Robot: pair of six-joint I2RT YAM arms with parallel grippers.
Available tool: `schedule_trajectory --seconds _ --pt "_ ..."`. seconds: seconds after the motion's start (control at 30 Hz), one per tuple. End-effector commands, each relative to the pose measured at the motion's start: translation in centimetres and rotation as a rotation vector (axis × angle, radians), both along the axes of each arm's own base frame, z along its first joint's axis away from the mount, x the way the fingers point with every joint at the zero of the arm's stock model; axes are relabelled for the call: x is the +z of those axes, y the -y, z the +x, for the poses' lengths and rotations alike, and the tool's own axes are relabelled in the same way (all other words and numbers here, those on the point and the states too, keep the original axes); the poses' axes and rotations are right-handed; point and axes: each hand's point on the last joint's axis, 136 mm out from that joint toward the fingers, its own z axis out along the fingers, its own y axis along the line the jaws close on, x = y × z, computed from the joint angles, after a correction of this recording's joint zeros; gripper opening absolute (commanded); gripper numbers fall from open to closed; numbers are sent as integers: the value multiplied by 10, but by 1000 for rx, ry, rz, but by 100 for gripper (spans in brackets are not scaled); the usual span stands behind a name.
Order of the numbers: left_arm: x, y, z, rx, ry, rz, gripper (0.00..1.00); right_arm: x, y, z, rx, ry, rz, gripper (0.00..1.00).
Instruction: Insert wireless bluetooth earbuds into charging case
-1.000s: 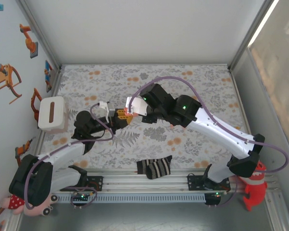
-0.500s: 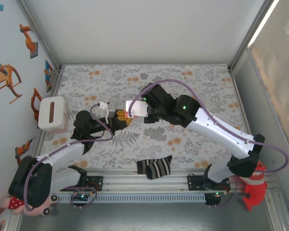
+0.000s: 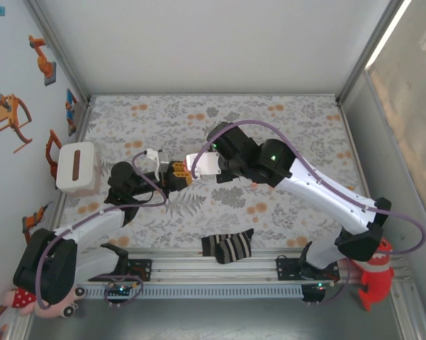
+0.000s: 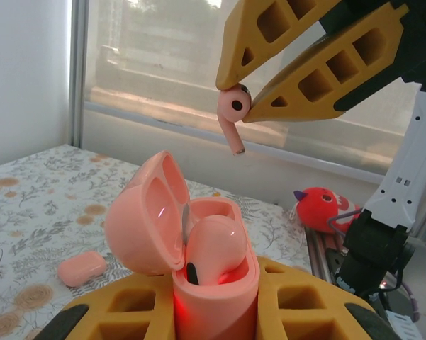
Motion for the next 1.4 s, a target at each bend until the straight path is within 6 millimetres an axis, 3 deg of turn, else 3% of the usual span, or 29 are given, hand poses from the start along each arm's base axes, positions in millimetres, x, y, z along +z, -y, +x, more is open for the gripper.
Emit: schedule_trajectory --seconds 0.0,0.33,0.53,1.37 --pt "17 2 -2 -29 47 -28 0 15 -2 -1 30 50 1 15" --pt "18 3 -2 -45 31 -38 0 21 -25 -1 94 127 17 15" --pt "19 3 -4 -53 29 -47 0 9 -31 -1 111 131 17 15" --pt "20 6 -4 -69 29 -60 0 -24 -30 -5 97 62 -24 15"
